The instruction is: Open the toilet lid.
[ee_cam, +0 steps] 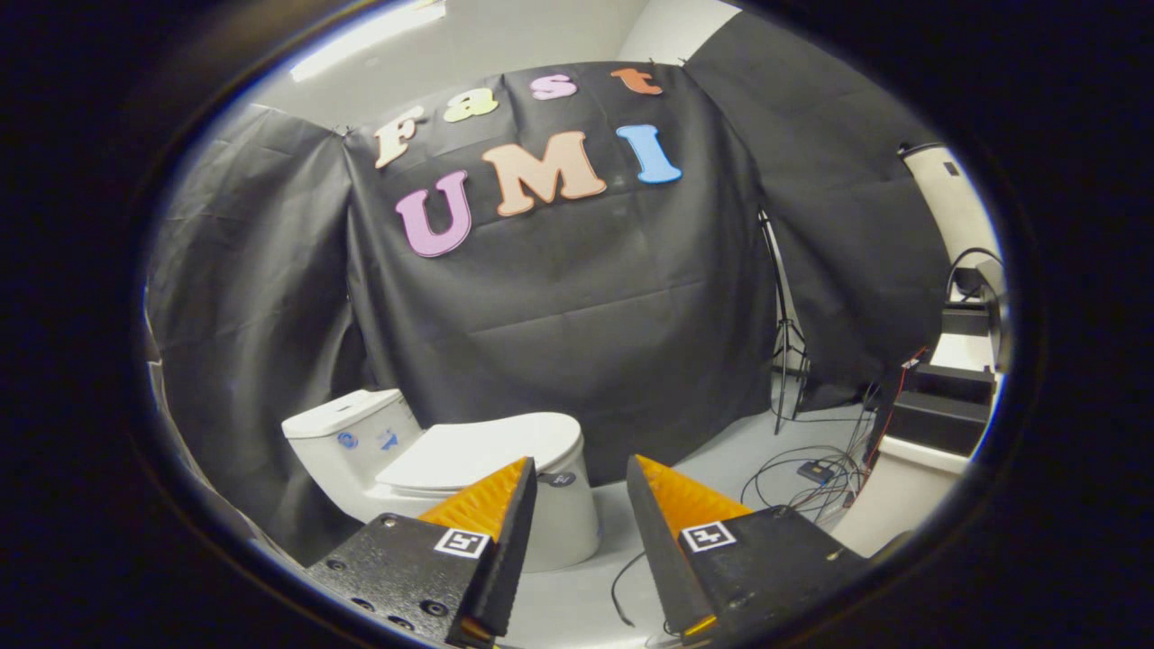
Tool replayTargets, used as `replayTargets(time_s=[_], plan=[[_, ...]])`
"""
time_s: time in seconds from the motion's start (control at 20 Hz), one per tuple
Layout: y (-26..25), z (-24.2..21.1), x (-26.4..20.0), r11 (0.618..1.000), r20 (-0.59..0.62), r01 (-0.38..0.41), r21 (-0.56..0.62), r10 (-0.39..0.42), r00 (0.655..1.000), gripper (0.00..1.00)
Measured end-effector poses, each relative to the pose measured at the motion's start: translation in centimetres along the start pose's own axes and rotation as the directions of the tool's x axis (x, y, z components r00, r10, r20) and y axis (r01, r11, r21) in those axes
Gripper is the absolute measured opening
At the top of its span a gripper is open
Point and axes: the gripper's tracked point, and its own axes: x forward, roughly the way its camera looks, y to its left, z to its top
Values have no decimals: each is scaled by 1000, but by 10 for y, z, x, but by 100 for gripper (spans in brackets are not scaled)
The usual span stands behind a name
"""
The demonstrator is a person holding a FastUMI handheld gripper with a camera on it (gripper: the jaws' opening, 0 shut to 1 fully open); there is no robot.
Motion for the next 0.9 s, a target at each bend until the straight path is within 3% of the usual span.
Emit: replayTargets(time_s=[0.3,0.9], plan=[[0,-7,15,1000,-45,-9,25,10,999,57],[-4,-25,39,998,-176,3,61,8,984,57]])
